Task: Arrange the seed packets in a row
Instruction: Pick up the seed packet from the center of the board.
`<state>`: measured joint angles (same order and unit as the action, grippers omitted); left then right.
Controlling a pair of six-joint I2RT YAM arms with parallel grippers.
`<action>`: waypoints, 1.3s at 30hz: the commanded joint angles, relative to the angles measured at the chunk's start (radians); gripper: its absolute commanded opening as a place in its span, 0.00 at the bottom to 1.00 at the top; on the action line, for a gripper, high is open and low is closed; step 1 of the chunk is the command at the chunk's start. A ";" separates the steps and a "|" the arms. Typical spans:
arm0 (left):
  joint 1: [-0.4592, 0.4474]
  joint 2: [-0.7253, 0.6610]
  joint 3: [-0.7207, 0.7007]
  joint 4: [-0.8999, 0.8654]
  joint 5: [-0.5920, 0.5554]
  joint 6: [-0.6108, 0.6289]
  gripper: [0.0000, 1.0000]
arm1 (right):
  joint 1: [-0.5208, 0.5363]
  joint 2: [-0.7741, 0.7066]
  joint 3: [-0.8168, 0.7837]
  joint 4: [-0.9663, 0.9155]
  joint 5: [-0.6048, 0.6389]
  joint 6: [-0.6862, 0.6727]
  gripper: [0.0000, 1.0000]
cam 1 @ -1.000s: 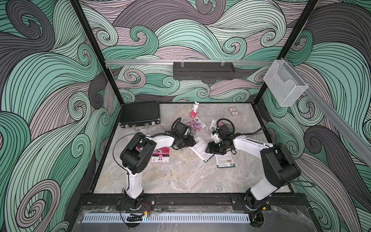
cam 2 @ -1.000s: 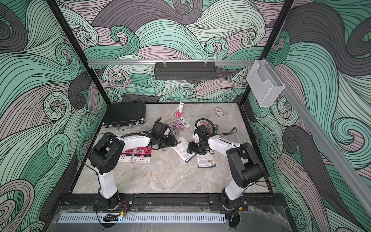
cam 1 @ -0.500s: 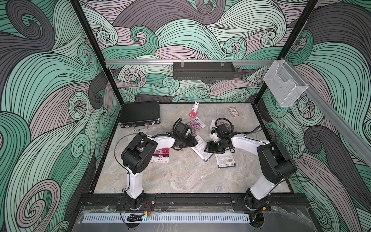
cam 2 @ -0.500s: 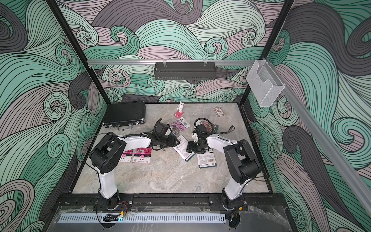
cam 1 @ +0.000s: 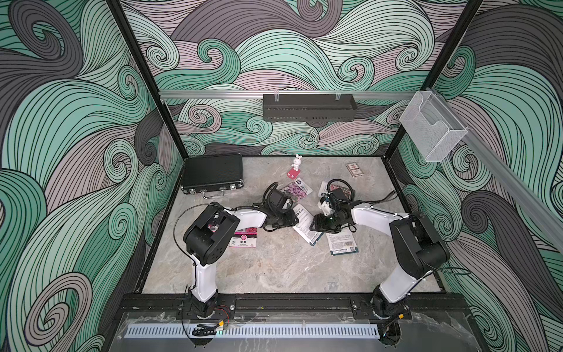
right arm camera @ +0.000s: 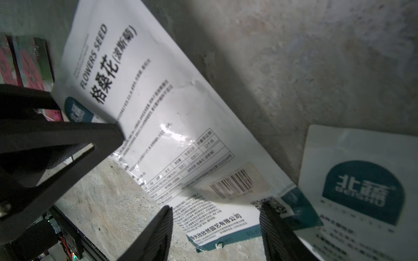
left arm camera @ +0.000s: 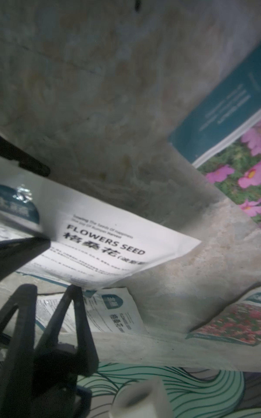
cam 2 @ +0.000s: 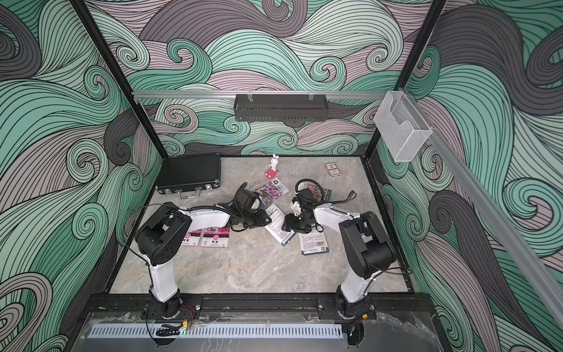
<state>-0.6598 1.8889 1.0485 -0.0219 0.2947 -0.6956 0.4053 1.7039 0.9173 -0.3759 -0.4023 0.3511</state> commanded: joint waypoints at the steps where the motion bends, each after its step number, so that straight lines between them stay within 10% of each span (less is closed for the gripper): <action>1: -0.018 -0.052 -0.017 -0.047 -0.001 -0.011 0.33 | 0.004 0.023 -0.041 -0.012 0.014 -0.003 0.63; 10: -0.018 -0.071 -0.005 -0.020 0.001 -0.011 0.00 | 0.006 -0.050 -0.069 0.011 0.040 0.003 0.62; 27: 0.001 -0.097 0.370 -0.500 -0.075 -0.017 0.02 | 0.098 -0.637 -0.212 0.147 0.372 -0.119 0.65; 39: 0.020 -0.114 0.459 -0.598 -0.019 -0.036 0.02 | 0.320 -0.684 -0.396 0.589 0.681 -0.251 0.64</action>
<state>-0.6456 1.8076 1.4765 -0.5556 0.2607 -0.7162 0.7101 1.0283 0.5560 0.0219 0.1738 0.1455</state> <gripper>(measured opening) 0.056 0.638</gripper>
